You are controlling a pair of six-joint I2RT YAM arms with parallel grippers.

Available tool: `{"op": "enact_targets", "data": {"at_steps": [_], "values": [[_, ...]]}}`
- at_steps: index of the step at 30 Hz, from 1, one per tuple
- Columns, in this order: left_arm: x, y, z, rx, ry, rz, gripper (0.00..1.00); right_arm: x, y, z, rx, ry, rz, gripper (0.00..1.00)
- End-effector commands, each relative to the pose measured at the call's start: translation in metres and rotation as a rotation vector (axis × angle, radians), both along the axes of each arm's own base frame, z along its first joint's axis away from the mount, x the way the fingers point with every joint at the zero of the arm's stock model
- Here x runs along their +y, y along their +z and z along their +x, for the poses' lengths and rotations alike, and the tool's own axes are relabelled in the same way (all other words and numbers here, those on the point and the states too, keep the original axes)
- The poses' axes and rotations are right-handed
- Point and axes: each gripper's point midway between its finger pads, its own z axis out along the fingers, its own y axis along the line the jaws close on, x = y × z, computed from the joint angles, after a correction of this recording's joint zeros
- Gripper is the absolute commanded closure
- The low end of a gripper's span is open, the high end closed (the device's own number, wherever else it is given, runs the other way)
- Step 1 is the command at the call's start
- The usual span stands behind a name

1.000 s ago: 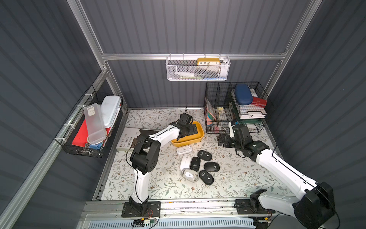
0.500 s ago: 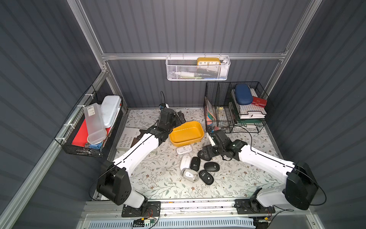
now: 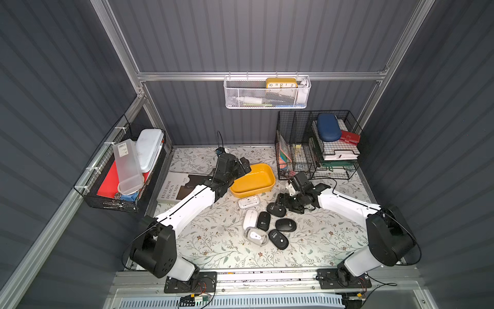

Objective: Put the mouse in the storage box
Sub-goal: Pick up the mouse from the center of the board.

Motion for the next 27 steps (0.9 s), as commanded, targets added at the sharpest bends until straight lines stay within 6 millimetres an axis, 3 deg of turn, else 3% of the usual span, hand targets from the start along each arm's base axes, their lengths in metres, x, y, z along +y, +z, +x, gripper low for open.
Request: {"op": "enact_targets", "data": {"at_steps": [1,16,27], "values": [[0.002,0.008,-0.003,-0.027,-0.002,-0.034,0.01,-0.001,-0.009,-0.001,0.048,-0.052,0.033,0.15],[0.003,0.008,-0.003,-0.037,0.0,-0.032,0.01,0.004,-0.044,0.005,0.105,-0.073,-0.005,0.19],[0.007,0.006,-0.003,-0.033,0.017,-0.018,0.01,0.026,-0.06,0.01,0.133,-0.032,-0.06,0.26]]}}
